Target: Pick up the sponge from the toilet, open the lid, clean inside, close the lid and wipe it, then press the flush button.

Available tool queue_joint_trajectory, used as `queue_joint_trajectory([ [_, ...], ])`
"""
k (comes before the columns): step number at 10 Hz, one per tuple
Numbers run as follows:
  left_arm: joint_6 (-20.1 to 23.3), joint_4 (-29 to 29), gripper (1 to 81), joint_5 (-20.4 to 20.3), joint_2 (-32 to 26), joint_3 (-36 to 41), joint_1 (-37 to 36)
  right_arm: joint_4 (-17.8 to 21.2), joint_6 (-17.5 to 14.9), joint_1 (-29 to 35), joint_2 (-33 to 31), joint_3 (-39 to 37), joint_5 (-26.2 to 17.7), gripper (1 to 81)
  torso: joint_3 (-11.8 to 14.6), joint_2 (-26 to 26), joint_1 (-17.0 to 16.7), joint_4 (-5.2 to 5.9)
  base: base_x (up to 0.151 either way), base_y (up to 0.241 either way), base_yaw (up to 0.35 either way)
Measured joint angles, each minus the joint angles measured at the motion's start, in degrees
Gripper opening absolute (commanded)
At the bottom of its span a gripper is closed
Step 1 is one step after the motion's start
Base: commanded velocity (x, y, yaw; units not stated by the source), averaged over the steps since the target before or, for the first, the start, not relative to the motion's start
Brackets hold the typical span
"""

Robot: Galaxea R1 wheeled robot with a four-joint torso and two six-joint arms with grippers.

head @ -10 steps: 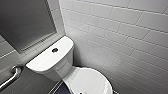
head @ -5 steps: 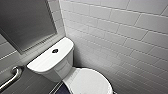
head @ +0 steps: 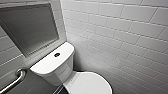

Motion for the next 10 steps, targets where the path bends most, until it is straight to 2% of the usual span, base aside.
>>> queue_joint_trajectory([
  [2,-0.3,-2.2,81.1,-1.9,-0.8,0.0,-0.1,0.0,0.0,0.0,0.0,-0.1,0.0,1.0,0.0,0.0,0.0,0.0,0.0,0.0,0.0],
  [5,-0.3,-8.8,81.1,-7.2,-2.4,0.2,-0.5,0.0,0.0,0.0,0.0,-0.1,-0.1,1.0,0.0,0.0,0.0,0.0,0.0,0.0,0.0],
  [7,-0.3,-9.7,81.1,-8.8,-4.7,2.9,-1.3,0.0,0.0,0.0,0.1,-0.1,-0.1,1.0,0.0,0.0,0.0,0.0,0.0,0.0,0.0],
  [10,-0.9,-9.8,81.1,-14.4,-9.1,7.7,-2.0,0.0,0.0,0.0,0.3,-0.2,-0.1,1.0,0.0,0.0,0.0,0.0,0.0,0.0,0.0],
])
